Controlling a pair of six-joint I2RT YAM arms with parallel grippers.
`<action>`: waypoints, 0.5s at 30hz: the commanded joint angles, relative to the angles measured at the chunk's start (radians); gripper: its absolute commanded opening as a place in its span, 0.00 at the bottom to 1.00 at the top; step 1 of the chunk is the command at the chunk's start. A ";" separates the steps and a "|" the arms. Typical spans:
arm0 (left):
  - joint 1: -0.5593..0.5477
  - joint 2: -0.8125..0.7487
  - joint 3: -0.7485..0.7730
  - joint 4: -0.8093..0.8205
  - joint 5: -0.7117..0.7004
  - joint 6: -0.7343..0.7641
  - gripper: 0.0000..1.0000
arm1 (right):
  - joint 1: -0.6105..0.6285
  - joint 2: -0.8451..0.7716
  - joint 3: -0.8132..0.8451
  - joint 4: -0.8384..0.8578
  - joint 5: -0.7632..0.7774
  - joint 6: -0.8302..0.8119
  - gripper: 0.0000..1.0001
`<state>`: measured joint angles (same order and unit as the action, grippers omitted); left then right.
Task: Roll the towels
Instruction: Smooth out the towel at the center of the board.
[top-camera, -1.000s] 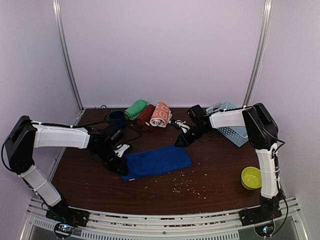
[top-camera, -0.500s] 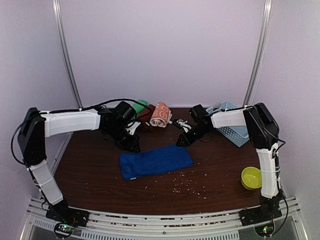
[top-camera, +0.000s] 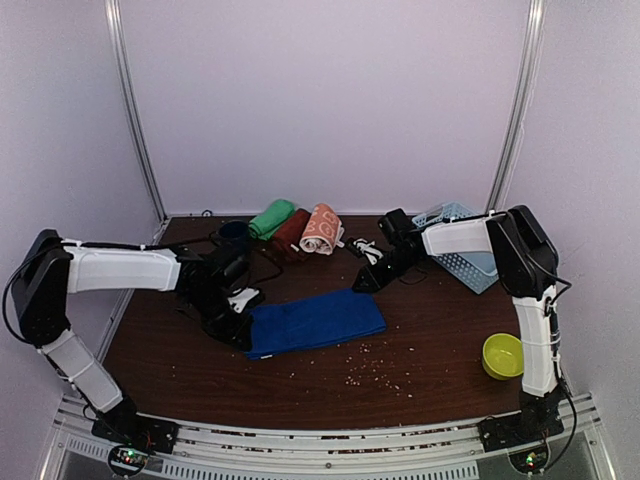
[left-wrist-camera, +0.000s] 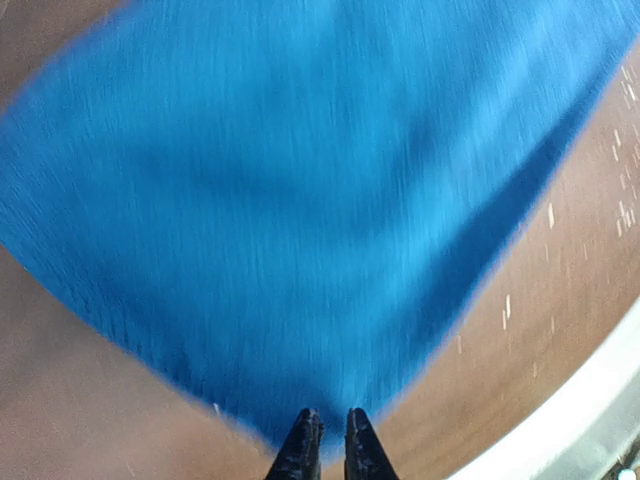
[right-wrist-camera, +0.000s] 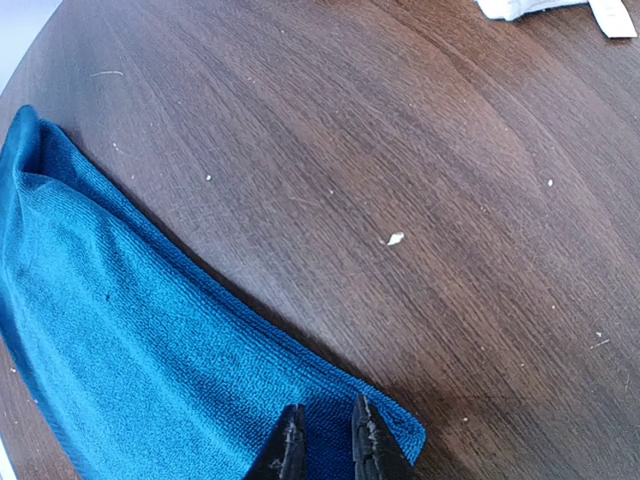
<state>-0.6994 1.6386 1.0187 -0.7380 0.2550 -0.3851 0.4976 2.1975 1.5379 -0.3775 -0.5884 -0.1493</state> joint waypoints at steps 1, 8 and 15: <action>0.004 -0.146 -0.101 -0.020 0.061 -0.062 0.12 | -0.016 0.029 -0.015 -0.069 0.065 0.008 0.19; 0.005 -0.094 0.103 -0.053 -0.101 -0.058 0.13 | -0.019 -0.083 0.020 -0.114 0.069 0.005 0.29; 0.008 0.147 0.324 0.121 -0.113 -0.042 0.12 | -0.021 -0.240 0.021 -0.101 0.096 -0.004 0.36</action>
<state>-0.6994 1.6707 1.2671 -0.7380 0.1646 -0.4366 0.4843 2.0571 1.5463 -0.4793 -0.5304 -0.1501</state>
